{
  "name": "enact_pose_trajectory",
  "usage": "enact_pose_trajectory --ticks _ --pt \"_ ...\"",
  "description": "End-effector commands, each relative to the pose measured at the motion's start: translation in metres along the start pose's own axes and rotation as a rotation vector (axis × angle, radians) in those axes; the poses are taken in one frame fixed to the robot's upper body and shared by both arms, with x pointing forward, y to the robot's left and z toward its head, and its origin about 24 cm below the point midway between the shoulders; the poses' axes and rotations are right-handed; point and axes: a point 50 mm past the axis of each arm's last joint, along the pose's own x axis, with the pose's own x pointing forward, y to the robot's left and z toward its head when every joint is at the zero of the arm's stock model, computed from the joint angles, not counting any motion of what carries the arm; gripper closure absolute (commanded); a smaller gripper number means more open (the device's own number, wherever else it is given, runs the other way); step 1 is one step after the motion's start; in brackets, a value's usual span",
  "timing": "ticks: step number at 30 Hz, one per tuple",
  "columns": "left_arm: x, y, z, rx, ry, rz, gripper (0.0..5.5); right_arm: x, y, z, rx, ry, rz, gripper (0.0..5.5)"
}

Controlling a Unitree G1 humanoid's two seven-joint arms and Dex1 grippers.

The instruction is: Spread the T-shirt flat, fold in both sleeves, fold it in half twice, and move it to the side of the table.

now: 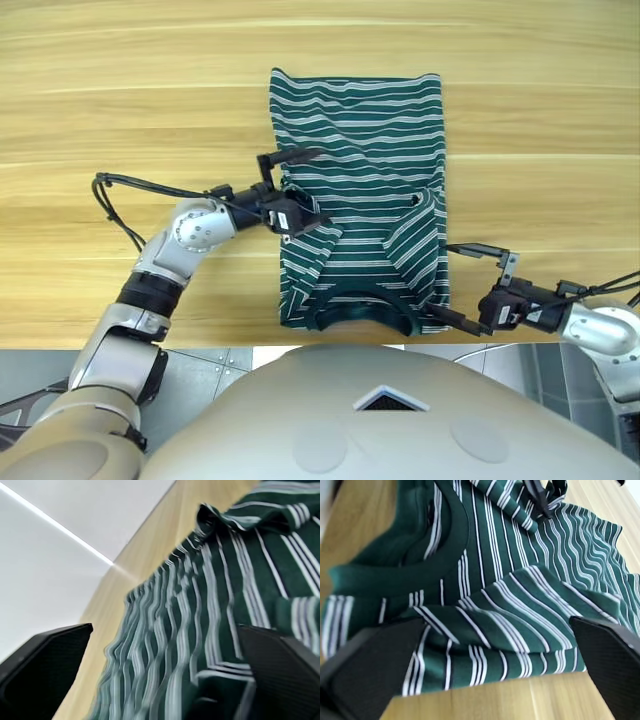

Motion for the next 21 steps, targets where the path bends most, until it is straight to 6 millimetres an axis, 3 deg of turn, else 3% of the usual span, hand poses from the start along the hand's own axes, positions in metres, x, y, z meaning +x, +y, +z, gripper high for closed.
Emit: enact_pose_trajectory --ticks 1,7,13,17,21 --pt "-0.020 0.036 0.015 0.004 -0.069 0.106 0.10 -0.007 -0.008 0.011 -0.021 -0.074 -0.016 0.12" --pt "-0.036 0.059 0.029 -0.058 -0.172 0.197 0.10 -0.012 -0.019 0.016 -0.022 -0.130 -0.052 0.12" --pt "-0.064 0.025 0.009 -0.144 0.007 -0.117 0.10 -0.044 -0.038 -0.007 -0.070 0.086 -0.137 0.12" --pt "-0.100 0.021 0.000 -0.205 0.147 -0.233 0.10 -0.060 -0.035 -0.019 -0.082 0.231 -0.131 0.12" --pt "-0.131 0.002 0.005 -0.275 0.262 -0.412 0.10 -0.065 -0.027 -0.020 -0.078 0.266 -0.095 0.12"
